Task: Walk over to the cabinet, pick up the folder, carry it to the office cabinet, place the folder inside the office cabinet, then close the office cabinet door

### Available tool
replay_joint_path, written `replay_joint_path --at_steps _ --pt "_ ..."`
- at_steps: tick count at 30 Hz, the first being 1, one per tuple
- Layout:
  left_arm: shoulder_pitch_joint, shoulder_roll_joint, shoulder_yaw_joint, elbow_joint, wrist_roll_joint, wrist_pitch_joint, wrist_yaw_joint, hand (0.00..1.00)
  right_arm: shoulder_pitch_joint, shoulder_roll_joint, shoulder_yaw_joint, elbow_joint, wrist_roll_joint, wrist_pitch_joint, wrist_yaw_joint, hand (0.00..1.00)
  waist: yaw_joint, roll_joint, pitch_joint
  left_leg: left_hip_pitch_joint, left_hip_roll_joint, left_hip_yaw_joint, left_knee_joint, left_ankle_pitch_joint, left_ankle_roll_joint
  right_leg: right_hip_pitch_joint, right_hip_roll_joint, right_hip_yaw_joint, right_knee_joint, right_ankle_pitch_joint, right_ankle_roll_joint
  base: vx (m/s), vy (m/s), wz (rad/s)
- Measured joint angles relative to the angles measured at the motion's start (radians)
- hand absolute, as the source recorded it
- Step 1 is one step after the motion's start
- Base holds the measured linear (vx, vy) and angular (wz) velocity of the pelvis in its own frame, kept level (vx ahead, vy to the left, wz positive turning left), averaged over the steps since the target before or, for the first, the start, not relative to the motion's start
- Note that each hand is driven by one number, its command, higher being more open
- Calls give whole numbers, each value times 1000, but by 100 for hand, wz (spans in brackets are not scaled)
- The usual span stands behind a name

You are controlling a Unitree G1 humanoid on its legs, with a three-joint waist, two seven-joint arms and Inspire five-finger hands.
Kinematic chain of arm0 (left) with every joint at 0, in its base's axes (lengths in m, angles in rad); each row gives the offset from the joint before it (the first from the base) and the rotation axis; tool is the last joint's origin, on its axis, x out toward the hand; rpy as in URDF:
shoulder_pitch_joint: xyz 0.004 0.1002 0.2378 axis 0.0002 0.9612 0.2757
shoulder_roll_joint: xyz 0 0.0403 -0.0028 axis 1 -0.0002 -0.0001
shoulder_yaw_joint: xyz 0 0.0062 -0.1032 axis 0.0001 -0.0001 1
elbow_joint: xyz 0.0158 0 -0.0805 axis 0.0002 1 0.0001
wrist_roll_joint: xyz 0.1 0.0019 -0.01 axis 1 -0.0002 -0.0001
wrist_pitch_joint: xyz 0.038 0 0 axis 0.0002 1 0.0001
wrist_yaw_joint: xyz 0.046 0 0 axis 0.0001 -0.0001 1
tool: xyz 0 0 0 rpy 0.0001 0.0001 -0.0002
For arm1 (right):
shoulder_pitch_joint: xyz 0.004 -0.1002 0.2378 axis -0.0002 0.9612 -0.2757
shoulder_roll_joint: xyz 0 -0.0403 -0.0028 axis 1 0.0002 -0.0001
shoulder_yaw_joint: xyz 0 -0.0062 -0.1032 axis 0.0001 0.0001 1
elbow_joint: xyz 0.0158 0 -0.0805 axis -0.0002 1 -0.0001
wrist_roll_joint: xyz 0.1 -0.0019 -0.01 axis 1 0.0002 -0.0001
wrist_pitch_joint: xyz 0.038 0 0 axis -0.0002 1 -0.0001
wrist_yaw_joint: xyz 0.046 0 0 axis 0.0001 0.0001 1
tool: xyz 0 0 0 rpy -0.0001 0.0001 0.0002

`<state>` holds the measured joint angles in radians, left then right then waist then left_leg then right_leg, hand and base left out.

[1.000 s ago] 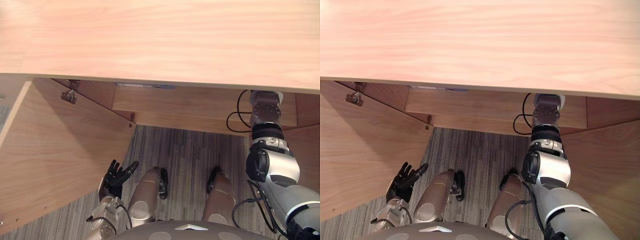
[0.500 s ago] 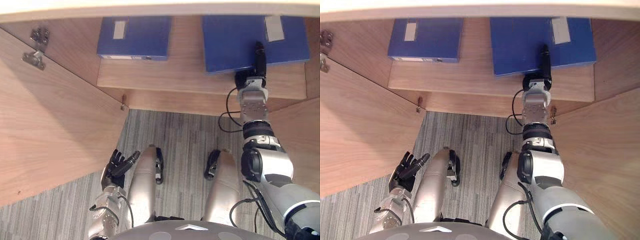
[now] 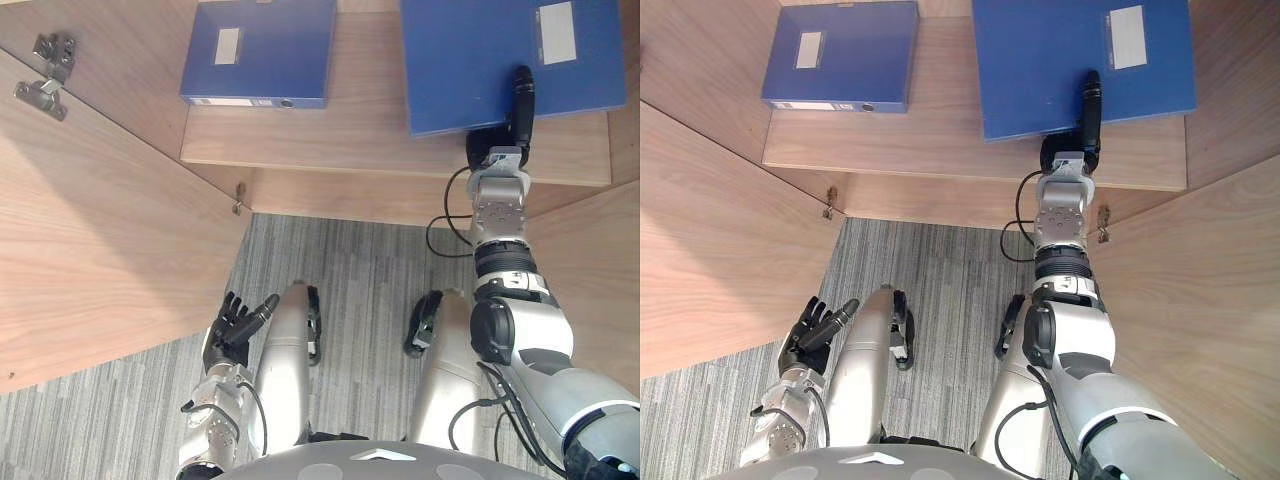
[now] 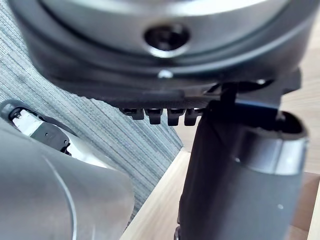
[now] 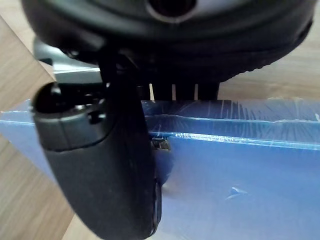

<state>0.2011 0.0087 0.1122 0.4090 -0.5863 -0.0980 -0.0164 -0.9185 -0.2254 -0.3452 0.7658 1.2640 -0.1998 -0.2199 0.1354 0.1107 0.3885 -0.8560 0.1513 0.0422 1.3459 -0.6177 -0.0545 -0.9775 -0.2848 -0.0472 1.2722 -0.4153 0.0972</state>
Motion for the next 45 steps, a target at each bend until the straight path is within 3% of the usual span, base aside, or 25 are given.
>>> replay_joint_path --at_steps 10,15,26,33,45 --pt "2 0 0 1 0 0 -9 100 -14 3 -38 -25 0 -7 -79 0 16 13 -6 44 -2 6 -81 24 -16 36 2 -14 -54 6 -9 31 -18 1" --pt "1 -2 1 1 0 5 -17 100 -45 -16 -38 -25 0 -8 -117 0 14 32 -6 51 -1 -1 -103 32 -20 49 1 -28 -73 9 -14 37 -6 2" --pt "2 -2 1 4 0 12 -17 100 -114 -18 -18 -9 -3 0 -136 0 0 35 -7 97 -2 4 -168 51 -25 96 6 -41 -135 23 -18 0 0 0" --pt "4 -2 4 3 0 12 -18 100 -178 -94 35 72 -42 55 -137 0 -2 35 -7 99 -2 -3 -183 61 -26 108 6 -55 -151 27 -22 1 1 1" --pt "7 -1 27 2 0 12 -20 100 -236 -134 110 140 -51 84 -142 0 -16 36 -6 95 -1 -6 -182 68 -29 102 7 -56 -147 32 -27 0 0 0"
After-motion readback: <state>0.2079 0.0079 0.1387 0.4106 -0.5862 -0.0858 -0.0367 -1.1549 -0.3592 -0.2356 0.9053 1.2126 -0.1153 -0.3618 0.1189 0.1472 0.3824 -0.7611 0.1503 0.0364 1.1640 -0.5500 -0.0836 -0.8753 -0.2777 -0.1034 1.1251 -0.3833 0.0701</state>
